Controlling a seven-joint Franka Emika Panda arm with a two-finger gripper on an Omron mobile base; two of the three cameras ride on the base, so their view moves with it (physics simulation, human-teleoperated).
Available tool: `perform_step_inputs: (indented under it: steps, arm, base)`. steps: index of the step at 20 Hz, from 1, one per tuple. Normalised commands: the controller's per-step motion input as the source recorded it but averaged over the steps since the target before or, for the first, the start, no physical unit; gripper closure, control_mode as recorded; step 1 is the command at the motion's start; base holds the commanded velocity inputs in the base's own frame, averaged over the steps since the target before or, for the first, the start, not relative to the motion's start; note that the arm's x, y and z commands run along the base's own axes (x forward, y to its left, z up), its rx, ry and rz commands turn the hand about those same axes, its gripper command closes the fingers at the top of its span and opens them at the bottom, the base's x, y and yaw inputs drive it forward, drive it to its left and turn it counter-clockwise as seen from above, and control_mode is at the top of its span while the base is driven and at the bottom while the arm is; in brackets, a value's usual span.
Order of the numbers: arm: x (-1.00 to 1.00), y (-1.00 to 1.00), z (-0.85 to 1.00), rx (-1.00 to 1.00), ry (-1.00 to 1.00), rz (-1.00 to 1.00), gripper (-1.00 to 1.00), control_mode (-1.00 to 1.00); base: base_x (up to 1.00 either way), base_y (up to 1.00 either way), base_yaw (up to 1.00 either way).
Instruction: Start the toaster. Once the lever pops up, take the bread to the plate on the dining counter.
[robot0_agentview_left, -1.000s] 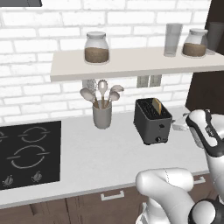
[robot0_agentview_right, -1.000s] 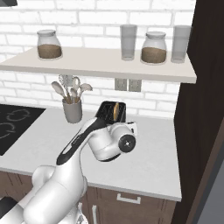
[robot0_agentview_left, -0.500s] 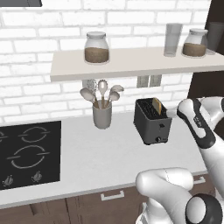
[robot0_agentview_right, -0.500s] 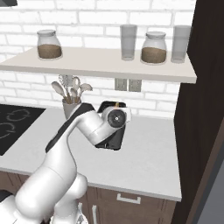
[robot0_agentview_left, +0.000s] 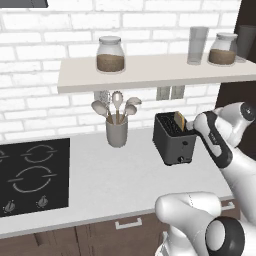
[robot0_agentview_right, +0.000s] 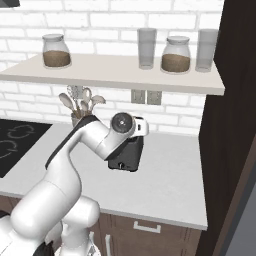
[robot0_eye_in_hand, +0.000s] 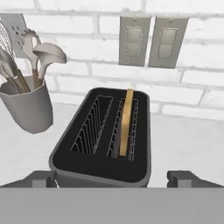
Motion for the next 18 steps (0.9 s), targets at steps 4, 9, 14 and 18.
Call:
perform_step_inputs:
  steps: [4, 9, 14, 18]
  arm:
    - [0.05, 0.0, 0.0, -0.08, 0.07, -0.07, -1.0, -1.0]
    - [0.11, -0.02, -0.01, -0.05, 0.05, -0.02, -1.0, -1.0]
    - [0.13, -0.03, -0.04, 0.0, 0.0, 0.0, -1.0, -1.0]
    - [0.39, 0.0, -0.01, 0.0, 0.0, 0.0, -1.0, -1.0]
  base:
    - [0.0, 0.0, 0.0]
    - [0.0, 0.0, 0.0]
    - [0.0, 0.0, 0.0]
    - [0.0, 0.0, 0.0]
